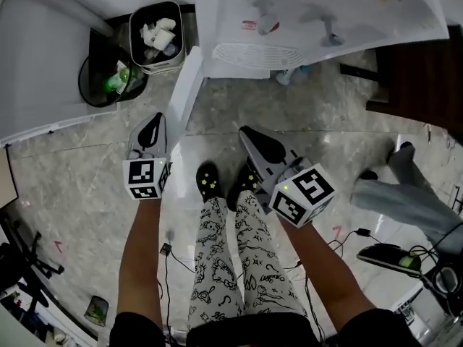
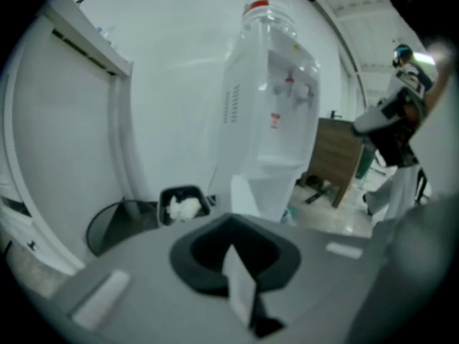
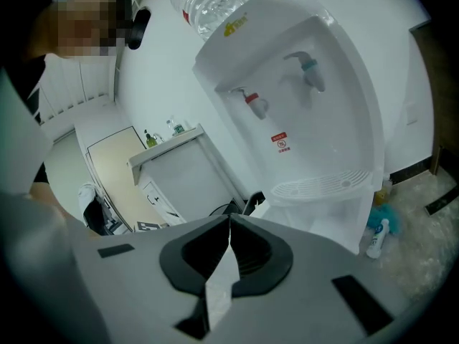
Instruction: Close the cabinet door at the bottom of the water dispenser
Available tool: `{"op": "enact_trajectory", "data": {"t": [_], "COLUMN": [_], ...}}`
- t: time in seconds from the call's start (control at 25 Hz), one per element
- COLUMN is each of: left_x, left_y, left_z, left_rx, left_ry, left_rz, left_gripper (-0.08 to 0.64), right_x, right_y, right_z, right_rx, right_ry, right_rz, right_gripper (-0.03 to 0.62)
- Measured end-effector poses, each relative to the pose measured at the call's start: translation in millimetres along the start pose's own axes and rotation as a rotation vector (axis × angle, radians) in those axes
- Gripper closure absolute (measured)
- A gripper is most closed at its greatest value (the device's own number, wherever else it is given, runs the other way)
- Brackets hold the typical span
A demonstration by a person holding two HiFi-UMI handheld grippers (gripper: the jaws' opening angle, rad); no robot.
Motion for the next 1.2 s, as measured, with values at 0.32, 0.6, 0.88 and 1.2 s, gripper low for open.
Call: {"op": "enact_trajectory", "data": {"t": [0.32, 0.6, 0.88, 1.2], "left_x": [-17, 48, 119, 164], "left_y": [42, 50, 40, 22], "left_z": [6, 30, 81, 150], "left_rx": [-0.147, -0.191, -0.183, -0.147], "left_ry": [-0.013, 0.210, 0.331, 0.314], "left_rz": [0.019, 0.006, 0.008, -0.018], "left_gripper": [0.565, 0.565, 0.565, 0.563], "right_x": [9, 30, 40, 74], "right_y": [16, 17, 0, -10], "right_z": [0, -11, -29, -54], "right_rx": [-0.024, 0.024, 0.095, 0.180], "right_ry": [0.021, 0.074, 0.013, 0.066], "right_rz": [0.038, 0.171, 0.182, 0.218], "right_gripper": [0.575, 0.575, 0.575, 0.575]}}
Point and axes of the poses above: the fingertips, and each gripper's own axes: z forward along the fingers, x to its right, y out of its underside, the point moved 7 cm from there along -z, backward along the fingers, and after that the axes turned 11 degrees about x, right-handed, at the moved point
